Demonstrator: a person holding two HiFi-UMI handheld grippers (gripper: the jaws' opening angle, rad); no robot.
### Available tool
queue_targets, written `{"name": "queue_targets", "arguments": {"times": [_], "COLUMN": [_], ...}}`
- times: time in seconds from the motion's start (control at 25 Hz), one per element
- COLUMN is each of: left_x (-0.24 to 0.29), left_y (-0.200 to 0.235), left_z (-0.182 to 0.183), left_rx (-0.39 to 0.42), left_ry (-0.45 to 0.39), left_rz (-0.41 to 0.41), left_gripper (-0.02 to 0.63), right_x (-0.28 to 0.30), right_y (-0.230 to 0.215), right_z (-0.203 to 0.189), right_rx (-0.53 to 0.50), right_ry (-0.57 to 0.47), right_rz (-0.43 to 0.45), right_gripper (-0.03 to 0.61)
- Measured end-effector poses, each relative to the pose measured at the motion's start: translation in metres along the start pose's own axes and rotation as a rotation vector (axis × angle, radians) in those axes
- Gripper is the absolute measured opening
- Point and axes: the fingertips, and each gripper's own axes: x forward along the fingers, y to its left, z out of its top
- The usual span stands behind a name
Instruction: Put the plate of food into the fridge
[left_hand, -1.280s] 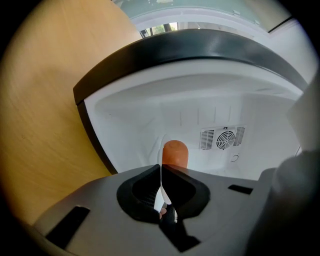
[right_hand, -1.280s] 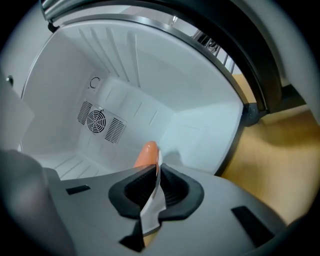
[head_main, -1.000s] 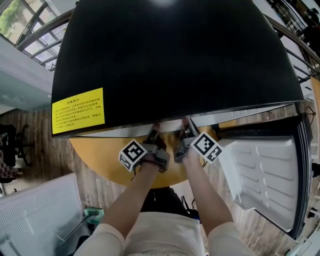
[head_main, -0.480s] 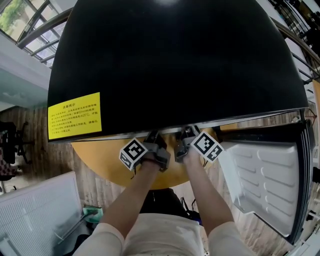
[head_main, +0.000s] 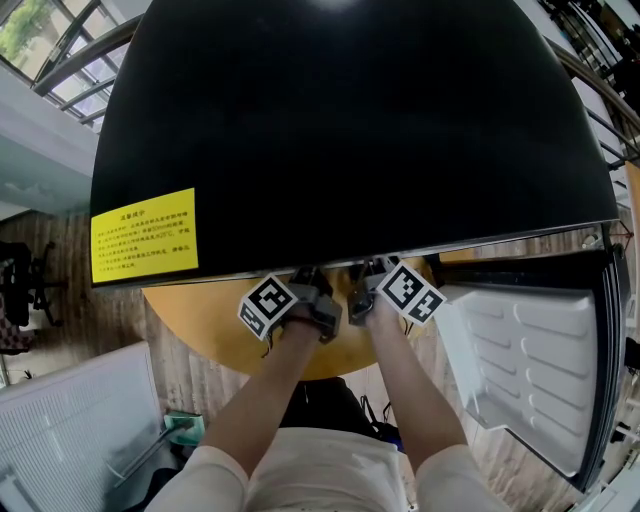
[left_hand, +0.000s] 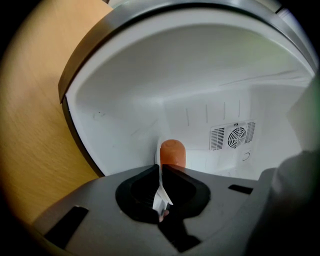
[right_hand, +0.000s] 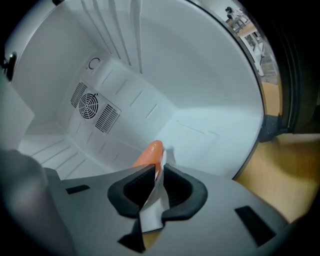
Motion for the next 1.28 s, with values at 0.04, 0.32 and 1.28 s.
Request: {"name": "queue_targets", "arguments": {"times": [0.04, 0.32, 1.28], "left_x": [0.000, 0.001, -0.011], "left_y": [0.000, -0.001, -0.006], "left_z": [0.000, -0.001, -0.004], "left_rx": [0.007, 0.031, 0.053], "left_ry": [0.002, 0.016, 0.050], "left_rz": [0.003, 0.024, 0.026], "left_gripper": [0.032, 0.032, 0.103], "right_x": [0.000, -0.001, -0.015], "right_y": [-0.001, -0.003, -0.004], "right_z": [-0.001, -0.002, -0.001], "right_rx": [-0.021, -0.070, -0.167], "right_ry": [0.005, 0.015, 0.012], "right_rz": [-0.012, -0.047, -0.115], "right_gripper": [0.052, 0.064, 0.104]}}
